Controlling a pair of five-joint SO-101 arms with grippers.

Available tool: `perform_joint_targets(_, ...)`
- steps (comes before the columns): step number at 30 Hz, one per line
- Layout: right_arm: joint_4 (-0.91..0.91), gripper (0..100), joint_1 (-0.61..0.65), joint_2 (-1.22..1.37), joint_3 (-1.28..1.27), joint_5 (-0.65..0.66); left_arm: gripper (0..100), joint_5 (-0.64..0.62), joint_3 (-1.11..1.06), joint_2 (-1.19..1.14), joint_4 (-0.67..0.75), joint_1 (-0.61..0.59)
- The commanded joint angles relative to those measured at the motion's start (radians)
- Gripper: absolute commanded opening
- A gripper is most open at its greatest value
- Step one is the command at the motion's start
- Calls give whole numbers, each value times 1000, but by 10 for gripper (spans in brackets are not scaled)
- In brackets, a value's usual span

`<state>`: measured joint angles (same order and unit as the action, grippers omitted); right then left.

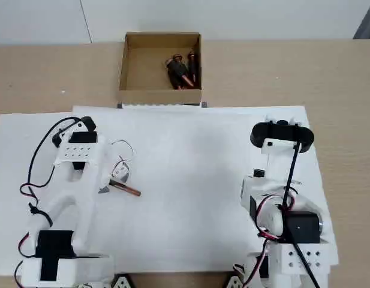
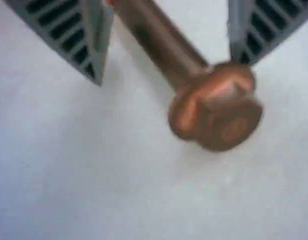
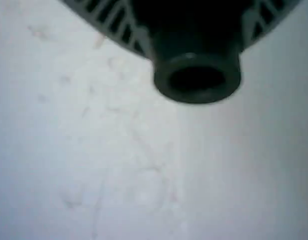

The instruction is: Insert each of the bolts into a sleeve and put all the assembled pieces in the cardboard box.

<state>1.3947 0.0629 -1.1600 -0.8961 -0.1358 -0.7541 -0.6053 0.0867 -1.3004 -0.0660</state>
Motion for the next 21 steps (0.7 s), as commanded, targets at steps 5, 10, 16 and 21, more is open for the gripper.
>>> perform_joint_targets(5, -15, 4, -5, -12, 6, -8, 58, -2, 2, 5, 74, -11)
perform_joint_targets(10, -15, 4, -5, -12, 6, -8, 7, -2, 1, 5, 72, -11)
perform_joint_targets(16, -15, 4, -5, -15, 6, -8, 7, -2, 1, 5, 71, -11)
perform_joint_targets(21, -12, 4, -12, -16, 29, -8, 6, -2, 25, 15, 63, -3)
